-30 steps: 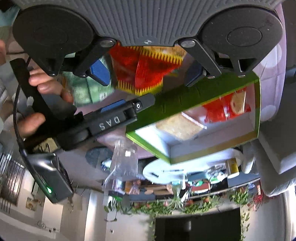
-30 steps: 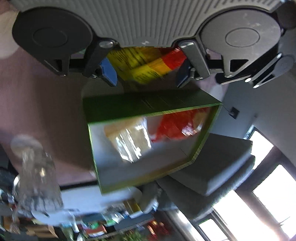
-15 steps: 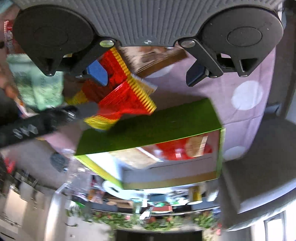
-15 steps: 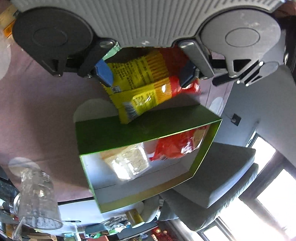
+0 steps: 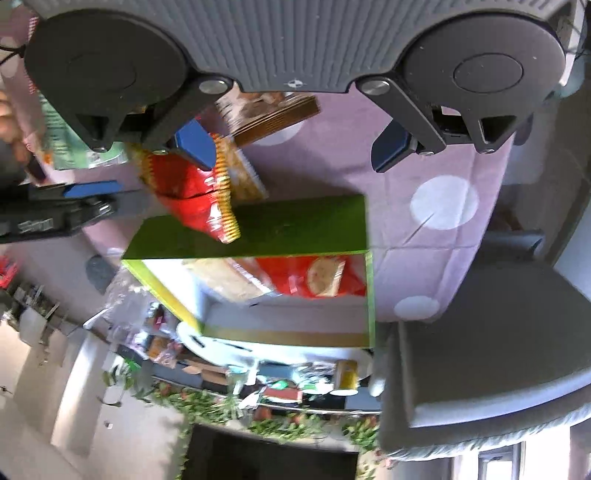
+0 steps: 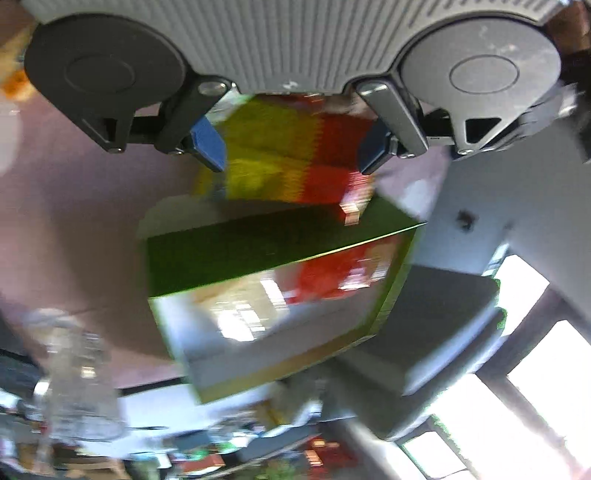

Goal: Organize snacks
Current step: 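Grasp the yellow-and-red striped snack bag with the right gripper, then lift the striped snack bag and carry it over the green box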

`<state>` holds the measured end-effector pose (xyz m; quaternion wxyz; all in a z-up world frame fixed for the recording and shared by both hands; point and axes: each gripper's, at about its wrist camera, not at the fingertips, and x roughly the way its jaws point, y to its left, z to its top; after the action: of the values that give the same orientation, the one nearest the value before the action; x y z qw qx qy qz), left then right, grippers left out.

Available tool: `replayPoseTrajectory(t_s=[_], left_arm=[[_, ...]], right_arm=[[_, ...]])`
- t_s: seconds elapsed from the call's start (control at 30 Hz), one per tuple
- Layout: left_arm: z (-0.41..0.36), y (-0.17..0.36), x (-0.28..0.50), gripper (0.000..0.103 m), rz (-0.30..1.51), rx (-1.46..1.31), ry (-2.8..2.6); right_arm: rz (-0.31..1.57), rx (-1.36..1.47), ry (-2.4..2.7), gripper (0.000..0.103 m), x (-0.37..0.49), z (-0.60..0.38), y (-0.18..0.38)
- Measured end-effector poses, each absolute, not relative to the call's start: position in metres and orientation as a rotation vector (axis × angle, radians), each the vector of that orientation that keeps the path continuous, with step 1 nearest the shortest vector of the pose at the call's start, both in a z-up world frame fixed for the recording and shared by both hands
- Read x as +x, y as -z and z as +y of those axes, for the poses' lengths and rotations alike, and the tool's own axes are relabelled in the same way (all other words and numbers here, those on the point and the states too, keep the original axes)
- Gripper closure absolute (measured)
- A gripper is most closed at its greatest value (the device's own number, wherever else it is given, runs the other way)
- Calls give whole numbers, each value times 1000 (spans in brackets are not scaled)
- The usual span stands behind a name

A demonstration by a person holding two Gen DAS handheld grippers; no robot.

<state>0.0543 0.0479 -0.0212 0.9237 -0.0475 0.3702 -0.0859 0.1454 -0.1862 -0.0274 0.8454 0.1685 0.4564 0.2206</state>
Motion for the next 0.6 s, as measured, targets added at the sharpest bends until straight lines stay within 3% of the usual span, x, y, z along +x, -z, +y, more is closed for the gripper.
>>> replayPoseTrajectory(t_s=[0.23, 0.53, 0.6], left_arm=[[12, 24, 77, 13, 765, -28, 254], [8, 44, 92, 13, 829, -7, 245], [7, 45, 93, 13, 828, 9, 246]], right_arm=[[1074, 359, -402, 34, 159, -191, 56], [1079, 315, -441, 34, 159, -176, 62], [1074, 337, -454, 39, 160, -178, 63]])
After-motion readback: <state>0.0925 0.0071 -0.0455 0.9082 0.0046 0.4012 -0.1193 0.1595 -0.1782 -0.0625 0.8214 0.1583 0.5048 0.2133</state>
